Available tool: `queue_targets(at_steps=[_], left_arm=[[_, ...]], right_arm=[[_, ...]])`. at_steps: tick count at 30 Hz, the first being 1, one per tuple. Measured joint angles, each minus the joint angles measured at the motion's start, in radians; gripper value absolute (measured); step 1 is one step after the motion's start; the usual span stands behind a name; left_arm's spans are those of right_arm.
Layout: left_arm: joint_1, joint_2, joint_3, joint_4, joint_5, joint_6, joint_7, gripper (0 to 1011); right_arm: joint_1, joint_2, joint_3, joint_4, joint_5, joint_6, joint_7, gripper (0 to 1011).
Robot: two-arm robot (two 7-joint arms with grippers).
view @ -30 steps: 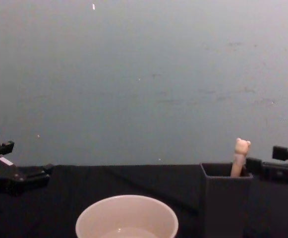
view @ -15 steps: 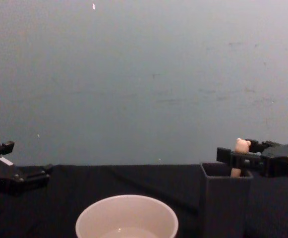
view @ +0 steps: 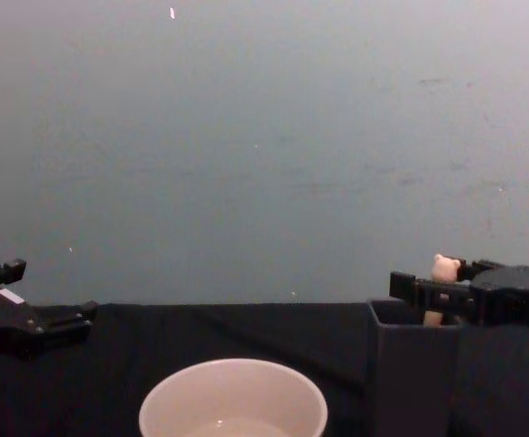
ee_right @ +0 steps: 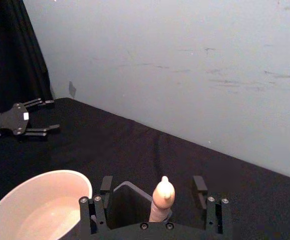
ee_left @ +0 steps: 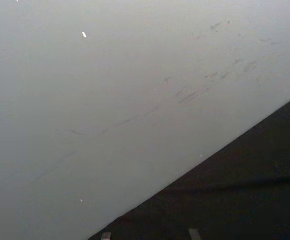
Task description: Pick up the stirring spoon with one hand, stir inside the cup, then place it back in its original position.
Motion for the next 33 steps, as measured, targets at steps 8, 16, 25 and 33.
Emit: queue_targets(at_steps=[8,16,25,33], left_arm=[[0.000,0.000,0.000,0.000,0.000,0.000,0.000,1001],[0.000,0.000,0.000,0.000,0.000,0.000,0.000,1001],[0.000,0.000,0.000,0.000,0.000,0.000,0.000,1001],[0.000,0.000,0.000,0.000,0.000,0.000,0.000,1001]], right_arm=[[-0.003,0.002,0.001,-0.003,0.002,-0.001,0.000,980],[-0.004,0.003,0.002,-0.004,0.003,-0.001,0.000,787],[-0.004,0.004,0.003,-0.005,0.004,-0.002,0.000,486],[-0.005,0.004,0.003,-0.006,0.005,-0.002,0.000,243]])
